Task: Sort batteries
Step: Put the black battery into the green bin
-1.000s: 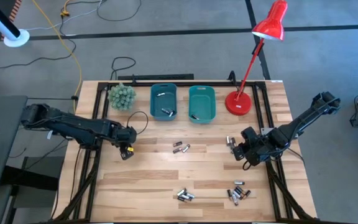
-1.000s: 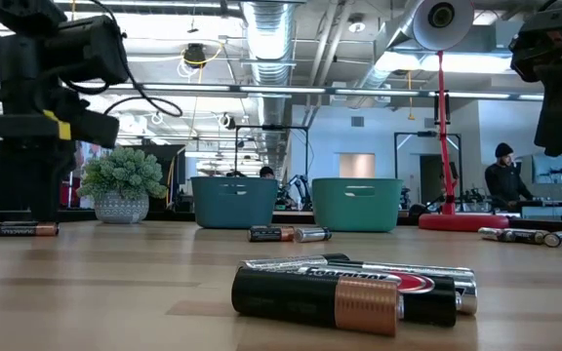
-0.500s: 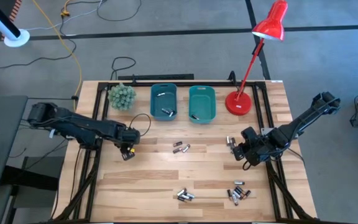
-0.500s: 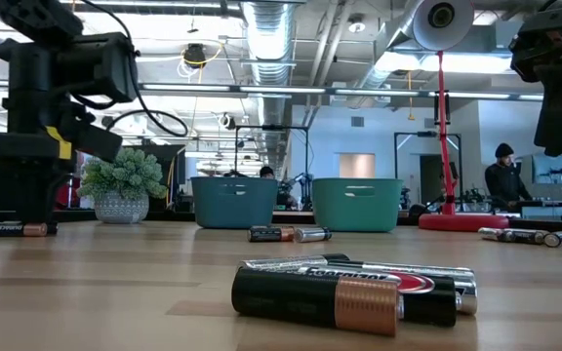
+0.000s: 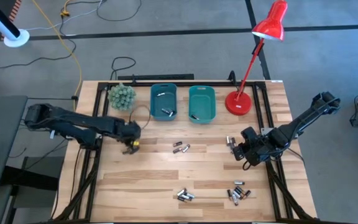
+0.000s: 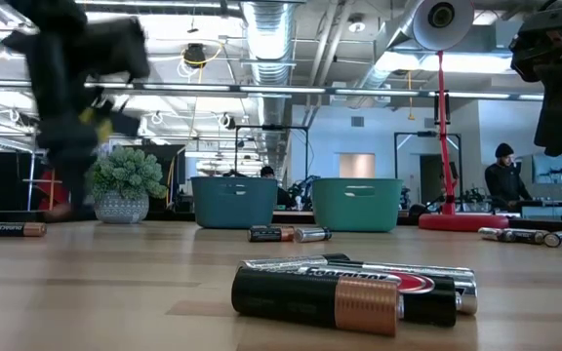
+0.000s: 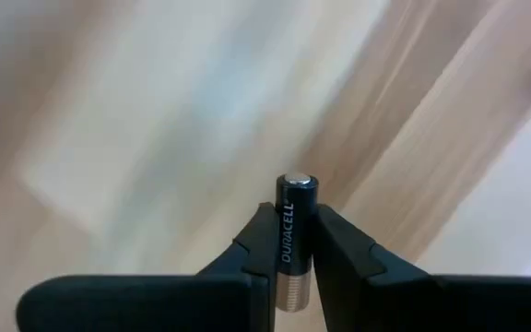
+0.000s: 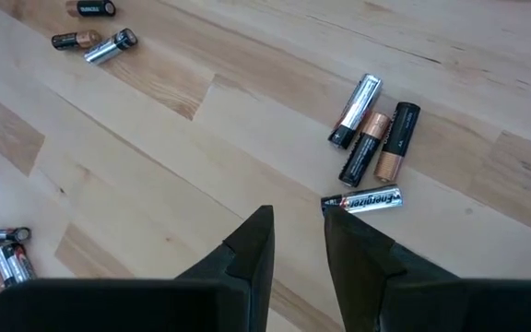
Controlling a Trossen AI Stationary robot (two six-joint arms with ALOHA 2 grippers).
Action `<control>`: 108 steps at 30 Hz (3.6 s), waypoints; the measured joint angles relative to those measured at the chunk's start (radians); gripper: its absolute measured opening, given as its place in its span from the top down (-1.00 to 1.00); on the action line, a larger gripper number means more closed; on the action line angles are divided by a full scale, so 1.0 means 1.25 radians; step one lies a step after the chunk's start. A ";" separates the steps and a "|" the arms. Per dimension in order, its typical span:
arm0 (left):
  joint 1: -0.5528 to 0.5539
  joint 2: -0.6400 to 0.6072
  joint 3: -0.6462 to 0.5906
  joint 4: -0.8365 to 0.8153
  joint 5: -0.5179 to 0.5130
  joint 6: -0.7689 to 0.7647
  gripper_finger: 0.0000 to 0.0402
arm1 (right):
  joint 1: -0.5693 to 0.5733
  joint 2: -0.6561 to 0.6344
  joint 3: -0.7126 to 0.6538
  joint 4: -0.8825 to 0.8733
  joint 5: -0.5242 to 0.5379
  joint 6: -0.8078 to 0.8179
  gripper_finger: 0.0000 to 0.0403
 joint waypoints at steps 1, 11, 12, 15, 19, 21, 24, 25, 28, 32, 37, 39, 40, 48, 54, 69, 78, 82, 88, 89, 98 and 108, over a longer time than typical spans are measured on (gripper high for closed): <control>0.009 -0.019 0.020 0.002 -0.011 0.017 0.81 | 0.000 0.000 0.000 0.000 0.000 0.000 0.41; 0.165 -0.005 0.336 0.001 -0.042 0.374 0.81 | -0.019 0.000 0.000 0.003 0.008 0.003 0.41; 0.182 0.021 0.379 0.000 -0.042 0.423 0.81 | -0.022 0.000 0.000 0.004 0.008 0.003 0.41; 0.231 0.119 0.514 0.002 -0.025 0.557 0.81 | -0.031 0.000 0.000 0.006 0.008 0.020 0.41; 0.282 0.286 0.704 0.011 0.013 0.684 0.81 | -0.040 0.000 0.000 0.005 0.009 0.052 0.41; 0.301 0.374 0.799 0.017 0.023 0.723 0.81 | -0.045 0.000 0.000 0.005 0.009 0.068 0.41; 0.321 0.509 0.932 0.018 0.069 0.768 0.81 | -0.051 0.000 0.000 0.005 0.009 0.085 0.41; 0.324 0.552 0.970 0.015 0.086 0.774 0.81 | -0.053 0.000 0.000 0.005 0.009 0.090 0.41; 0.326 0.673 1.065 0.013 0.128 0.778 0.81 | -0.060 0.000 0.000 0.004 0.010 0.107 0.41; 0.328 0.812 1.165 0.008 0.177 0.776 0.81 | -0.071 0.000 0.000 0.004 0.010 0.114 0.41; 0.328 0.951 1.276 -0.035 0.219 0.741 0.81 | -0.085 0.000 0.000 0.004 0.010 0.114 0.41; 0.328 0.991 1.317 -0.063 0.231 0.732 0.81 | -0.090 0.000 0.000 0.004 0.010 0.114 0.41; 0.328 1.006 1.332 -0.075 0.233 0.732 0.81 | -0.092 0.000 0.000 0.004 0.010 0.114 0.41; 0.334 1.062 1.366 -0.093 0.294 0.711 0.81 | -0.096 0.000 0.000 0.003 0.010 0.114 0.41; 0.335 1.061 1.366 -0.092 0.291 0.693 0.78 | -0.096 0.000 0.000 0.003 0.010 0.114 0.41; 0.333 1.054 1.402 -0.101 0.284 0.639 0.05 | -0.096 0.000 0.000 0.003 0.010 0.107 0.41; 0.333 0.926 1.398 -0.178 0.233 0.625 0.07 | -0.096 0.000 0.000 0.001 0.010 0.082 0.41; 0.341 0.863 1.398 -0.258 0.258 0.586 0.07 | -0.096 0.000 0.000 -0.002 0.010 0.072 0.41; 0.363 0.758 1.313 -0.311 0.273 0.532 0.07 | -0.096 0.000 0.000 -0.002 0.010 0.054 0.41; 0.363 0.733 1.276 -0.305 0.258 0.520 0.07 | -0.096 0.000 0.000 -0.002 0.010 0.048 0.41; 0.342 0.377 0.751 -0.104 0.176 0.410 0.07 | -0.096 0.000 0.000 0.001 0.010 0.016 0.41; 0.305 0.018 0.323 -0.100 0.164 0.326 0.07 | -0.096 0.000 0.000 0.001 0.010 -0.037 0.41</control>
